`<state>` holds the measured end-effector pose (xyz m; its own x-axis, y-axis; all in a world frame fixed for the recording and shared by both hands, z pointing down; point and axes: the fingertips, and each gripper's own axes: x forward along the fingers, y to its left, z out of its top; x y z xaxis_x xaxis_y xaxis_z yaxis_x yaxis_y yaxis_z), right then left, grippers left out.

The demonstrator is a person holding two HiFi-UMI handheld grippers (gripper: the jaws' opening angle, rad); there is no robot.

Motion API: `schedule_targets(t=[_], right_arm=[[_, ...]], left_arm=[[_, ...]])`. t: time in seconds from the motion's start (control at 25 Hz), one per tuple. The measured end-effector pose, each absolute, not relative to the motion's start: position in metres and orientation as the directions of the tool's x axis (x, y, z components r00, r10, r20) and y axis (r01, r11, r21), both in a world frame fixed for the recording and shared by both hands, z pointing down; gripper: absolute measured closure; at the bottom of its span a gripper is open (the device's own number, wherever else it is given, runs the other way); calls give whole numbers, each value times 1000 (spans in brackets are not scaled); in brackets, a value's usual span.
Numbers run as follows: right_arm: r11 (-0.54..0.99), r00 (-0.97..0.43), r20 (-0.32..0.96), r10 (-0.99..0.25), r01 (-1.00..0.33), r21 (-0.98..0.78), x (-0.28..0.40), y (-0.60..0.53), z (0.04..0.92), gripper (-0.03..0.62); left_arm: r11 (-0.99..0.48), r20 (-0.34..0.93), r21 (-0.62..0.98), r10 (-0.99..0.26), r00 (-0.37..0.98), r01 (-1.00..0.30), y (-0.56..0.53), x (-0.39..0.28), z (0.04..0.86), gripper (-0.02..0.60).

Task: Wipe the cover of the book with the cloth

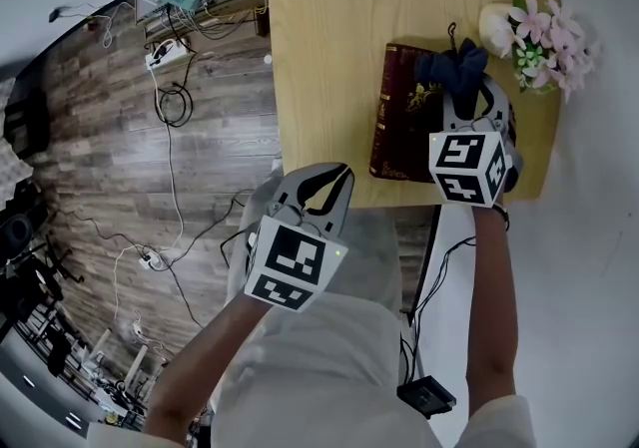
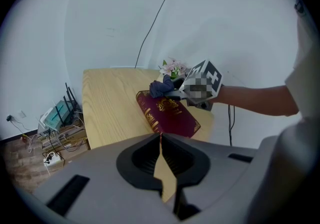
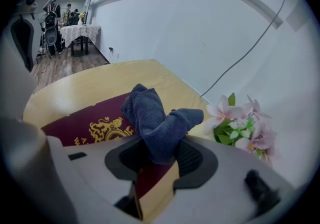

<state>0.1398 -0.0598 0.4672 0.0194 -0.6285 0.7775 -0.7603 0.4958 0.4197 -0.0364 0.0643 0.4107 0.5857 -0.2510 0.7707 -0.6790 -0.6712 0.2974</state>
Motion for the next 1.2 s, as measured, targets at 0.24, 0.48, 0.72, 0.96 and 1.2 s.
schedule_targets(t=[0.24, 0.48, 0.72, 0.96, 1.2], right_arm=[[486, 40, 796, -605, -773, 408, 155, -34, 470, 439], [509, 23, 816, -578, -771, 382, 148, 2, 472, 439], [549, -11, 833, -553, -756, 355, 130, 30, 473, 439], [570, -33, 848, -528, -754, 326, 115, 56, 475, 439], [604, -54, 872, -486, -742, 291, 104, 86, 477, 439]], left_arm=[[-689, 769, 299, -236, 594, -661, 65, -25, 411, 560], [-707, 763, 298, -227, 605, -641, 65, -13, 405, 560], [-723, 762, 292, -219, 609, -626, 68, -7, 400, 560], [-730, 761, 283, -223, 609, -622, 68, -6, 395, 560], [-734, 758, 275, -231, 609, -621, 71, -7, 387, 559]])
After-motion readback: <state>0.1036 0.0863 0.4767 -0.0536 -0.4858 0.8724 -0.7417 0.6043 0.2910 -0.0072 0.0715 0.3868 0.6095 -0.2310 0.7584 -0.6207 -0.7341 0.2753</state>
